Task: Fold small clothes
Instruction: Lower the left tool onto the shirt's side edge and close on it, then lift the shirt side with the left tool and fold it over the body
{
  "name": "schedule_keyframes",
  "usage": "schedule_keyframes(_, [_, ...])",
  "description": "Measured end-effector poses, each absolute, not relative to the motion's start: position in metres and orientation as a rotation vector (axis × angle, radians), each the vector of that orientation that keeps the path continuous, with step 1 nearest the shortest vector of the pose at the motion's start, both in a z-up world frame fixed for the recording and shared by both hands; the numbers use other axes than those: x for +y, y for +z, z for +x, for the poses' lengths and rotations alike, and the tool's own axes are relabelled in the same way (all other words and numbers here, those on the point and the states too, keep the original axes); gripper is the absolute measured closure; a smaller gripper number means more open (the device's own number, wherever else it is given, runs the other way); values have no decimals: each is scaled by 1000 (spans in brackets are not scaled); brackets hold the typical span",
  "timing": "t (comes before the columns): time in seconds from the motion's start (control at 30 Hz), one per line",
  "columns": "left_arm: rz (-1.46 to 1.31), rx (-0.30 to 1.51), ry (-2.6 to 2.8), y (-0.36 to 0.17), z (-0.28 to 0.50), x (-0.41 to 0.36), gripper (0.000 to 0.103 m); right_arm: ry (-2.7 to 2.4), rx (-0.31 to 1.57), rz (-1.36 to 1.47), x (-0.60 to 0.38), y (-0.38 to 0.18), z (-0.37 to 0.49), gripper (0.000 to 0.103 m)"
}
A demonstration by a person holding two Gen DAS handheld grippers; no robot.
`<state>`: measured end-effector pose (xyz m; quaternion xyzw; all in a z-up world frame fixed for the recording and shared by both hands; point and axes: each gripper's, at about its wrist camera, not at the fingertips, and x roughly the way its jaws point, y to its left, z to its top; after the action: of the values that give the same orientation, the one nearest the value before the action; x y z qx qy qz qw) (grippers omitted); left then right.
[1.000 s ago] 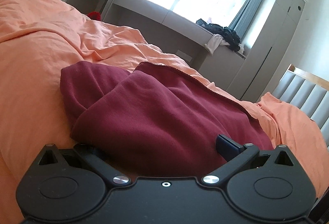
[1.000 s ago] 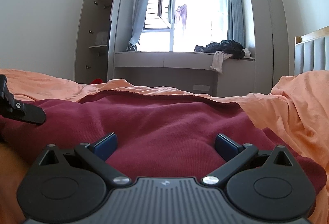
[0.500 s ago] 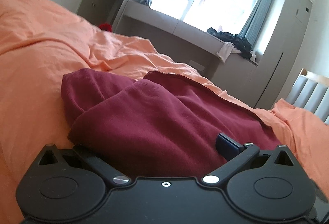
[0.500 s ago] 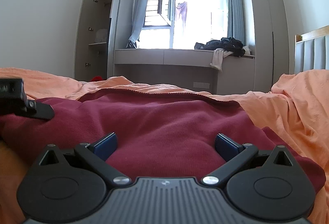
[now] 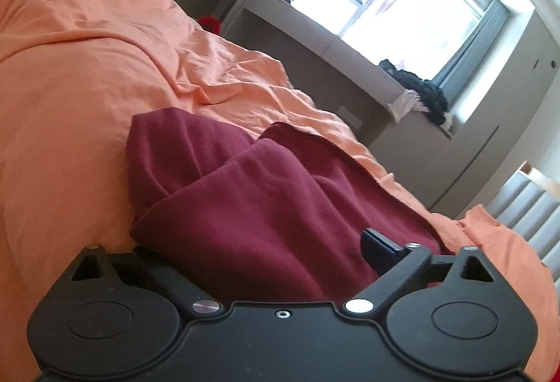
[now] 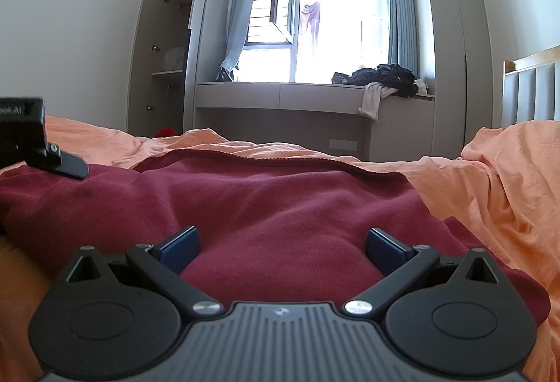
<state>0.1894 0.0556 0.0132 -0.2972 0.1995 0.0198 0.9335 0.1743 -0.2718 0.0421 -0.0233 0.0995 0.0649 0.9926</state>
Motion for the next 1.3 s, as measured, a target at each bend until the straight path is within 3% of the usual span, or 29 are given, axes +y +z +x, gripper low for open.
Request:
schedule_keyframes(0.2, [-628,434,101,17,189,63,35,118,201,-60,-269,43,174,0])
schedule_keyframes(0.27, [-609,436,122,19,189,63,56,114,206,-65,-269,44,174,0])
schedule_keyframes(0.43, [-500,412,102,31,191,54,78,113,214,-82,-268,47,174,0])
schedule_keyframes(0.57, [-397,369,51,50,192,43,84,120,226,-92,-269,50,173,0])
schedule_keyframes(0.9, [-145,296,-137,124,216,-28,87,199,310,-125,-282,70,168,0])
schedule_keyframes(1.1, [-71,275,-289,140,214,-81,88,256,384,119,-353,97,150,0])
schedule_keyframes(1.3, [40,330,-412,129,211,-126,88,55,300,212,-446,120,150,0])
